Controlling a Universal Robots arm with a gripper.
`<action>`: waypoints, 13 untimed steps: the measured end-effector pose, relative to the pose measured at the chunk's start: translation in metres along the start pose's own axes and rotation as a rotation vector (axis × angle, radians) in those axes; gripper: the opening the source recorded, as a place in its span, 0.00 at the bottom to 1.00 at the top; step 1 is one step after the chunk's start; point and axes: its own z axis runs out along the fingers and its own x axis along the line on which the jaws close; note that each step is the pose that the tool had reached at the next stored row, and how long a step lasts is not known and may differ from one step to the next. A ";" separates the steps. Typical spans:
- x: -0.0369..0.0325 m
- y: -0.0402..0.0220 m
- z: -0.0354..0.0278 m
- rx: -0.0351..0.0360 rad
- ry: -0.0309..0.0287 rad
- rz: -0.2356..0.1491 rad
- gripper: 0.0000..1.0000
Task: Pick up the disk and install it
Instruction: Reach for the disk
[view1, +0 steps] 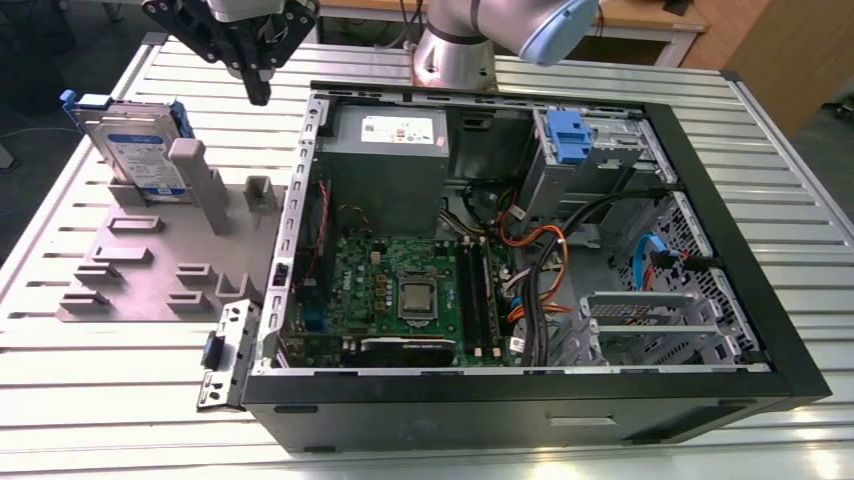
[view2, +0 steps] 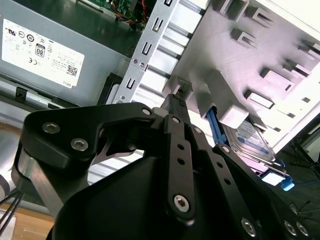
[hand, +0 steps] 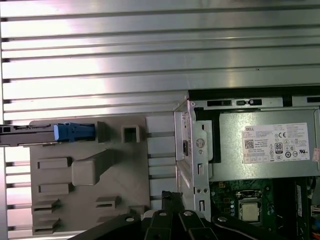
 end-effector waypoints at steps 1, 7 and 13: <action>0.0002 0.0000 0.0000 0.0000 0.0000 0.000 0.11; 0.0014 -0.0001 0.0000 0.0001 0.0000 0.000 0.11; 0.0049 0.0009 -0.0001 0.0000 0.0000 0.000 0.11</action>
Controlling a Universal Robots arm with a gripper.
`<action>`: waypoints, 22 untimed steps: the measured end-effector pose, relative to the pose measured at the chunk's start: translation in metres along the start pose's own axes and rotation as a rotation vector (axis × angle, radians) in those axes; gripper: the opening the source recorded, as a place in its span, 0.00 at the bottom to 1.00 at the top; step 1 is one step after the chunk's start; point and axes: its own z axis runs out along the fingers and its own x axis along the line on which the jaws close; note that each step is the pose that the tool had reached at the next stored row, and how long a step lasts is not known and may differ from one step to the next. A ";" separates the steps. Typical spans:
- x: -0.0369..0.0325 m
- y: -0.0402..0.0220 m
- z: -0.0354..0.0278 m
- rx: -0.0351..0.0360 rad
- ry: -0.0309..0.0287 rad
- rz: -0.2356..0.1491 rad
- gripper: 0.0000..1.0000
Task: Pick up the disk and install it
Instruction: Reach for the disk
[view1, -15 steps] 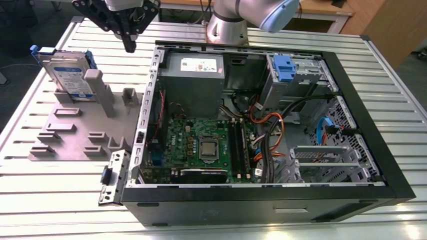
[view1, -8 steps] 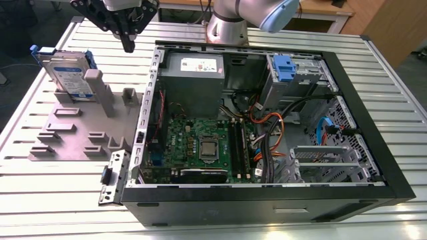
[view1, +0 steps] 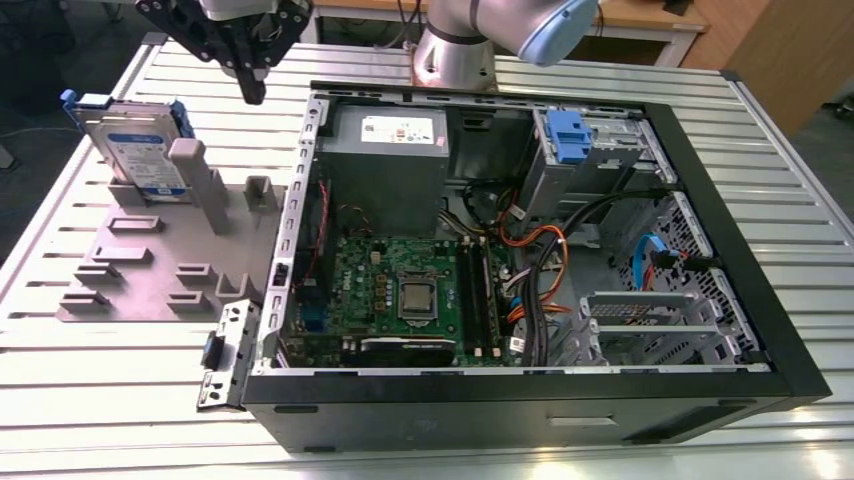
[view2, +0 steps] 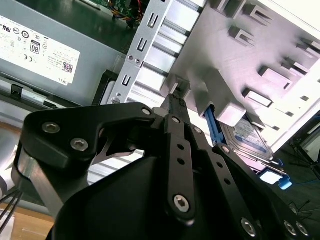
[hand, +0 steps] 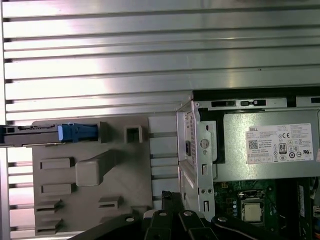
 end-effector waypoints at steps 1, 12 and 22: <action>0.0005 0.0004 0.0000 0.0000 0.0000 0.000 0.11; 0.0079 0.0003 -0.0002 0.0001 0.0001 0.000 0.11; 0.0118 0.0000 -0.0003 0.0000 0.0000 0.000 0.11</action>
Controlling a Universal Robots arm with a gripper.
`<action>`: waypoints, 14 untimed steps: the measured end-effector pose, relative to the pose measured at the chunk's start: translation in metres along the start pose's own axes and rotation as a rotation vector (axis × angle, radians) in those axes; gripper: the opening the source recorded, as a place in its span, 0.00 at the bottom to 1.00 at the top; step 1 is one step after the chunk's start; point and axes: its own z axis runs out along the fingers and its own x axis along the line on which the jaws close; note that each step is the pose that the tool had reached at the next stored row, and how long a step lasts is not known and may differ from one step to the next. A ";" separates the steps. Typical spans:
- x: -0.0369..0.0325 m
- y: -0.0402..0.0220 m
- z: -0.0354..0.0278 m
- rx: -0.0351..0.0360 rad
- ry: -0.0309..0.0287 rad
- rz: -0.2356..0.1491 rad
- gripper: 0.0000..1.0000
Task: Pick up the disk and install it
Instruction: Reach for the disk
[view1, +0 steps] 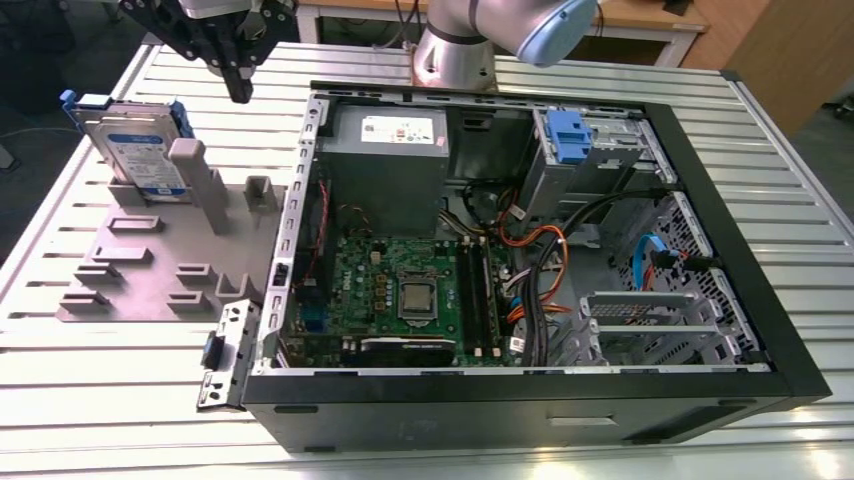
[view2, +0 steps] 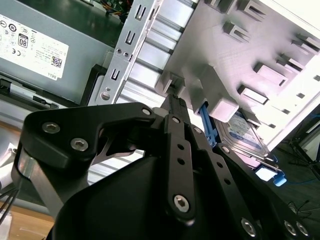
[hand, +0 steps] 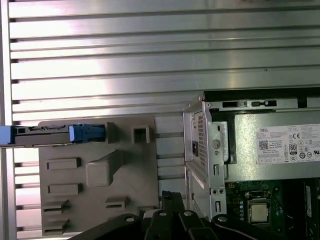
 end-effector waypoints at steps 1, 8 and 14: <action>0.0012 -0.0001 0.0000 0.0000 0.0000 0.000 0.11; 0.0013 -0.0001 0.0000 0.0000 0.0000 0.000 0.11; 0.0053 -0.0004 -0.0001 0.0001 0.0000 0.000 0.11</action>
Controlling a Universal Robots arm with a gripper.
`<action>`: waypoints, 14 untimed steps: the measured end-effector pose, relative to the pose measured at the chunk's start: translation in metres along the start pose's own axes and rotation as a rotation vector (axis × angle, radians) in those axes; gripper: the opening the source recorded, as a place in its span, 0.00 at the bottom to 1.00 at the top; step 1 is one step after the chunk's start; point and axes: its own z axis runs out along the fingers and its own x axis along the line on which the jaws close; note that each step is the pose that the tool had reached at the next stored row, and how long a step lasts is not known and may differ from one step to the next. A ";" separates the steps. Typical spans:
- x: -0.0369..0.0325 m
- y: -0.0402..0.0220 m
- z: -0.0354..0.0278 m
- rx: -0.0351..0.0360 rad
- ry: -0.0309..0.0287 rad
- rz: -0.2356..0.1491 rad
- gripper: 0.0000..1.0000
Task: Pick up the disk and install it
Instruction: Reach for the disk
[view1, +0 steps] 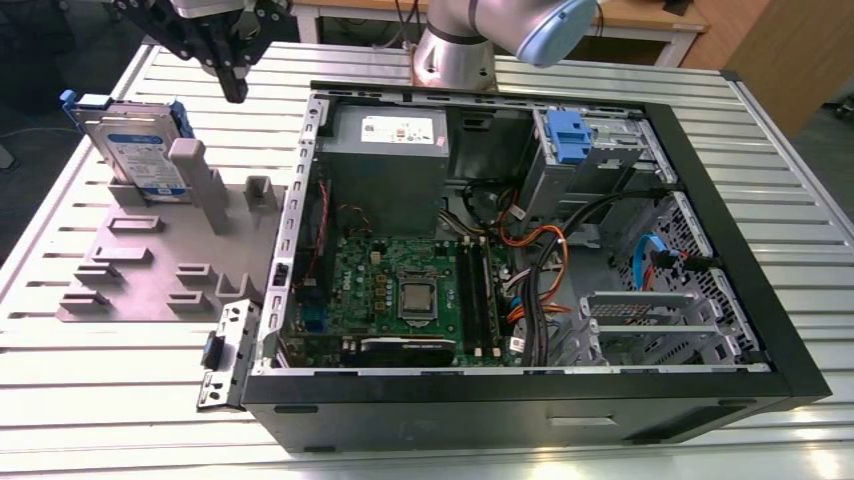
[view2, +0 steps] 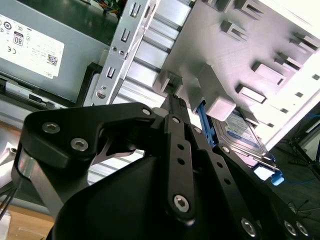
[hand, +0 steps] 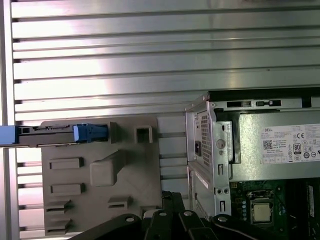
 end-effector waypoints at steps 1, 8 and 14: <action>0.0020 -0.0001 -0.0001 0.0000 0.0000 0.000 0.11; 0.0145 -0.0011 -0.0003 0.0000 0.0000 0.000 0.11; 0.0193 -0.0014 -0.0004 0.0000 0.0000 0.000 0.11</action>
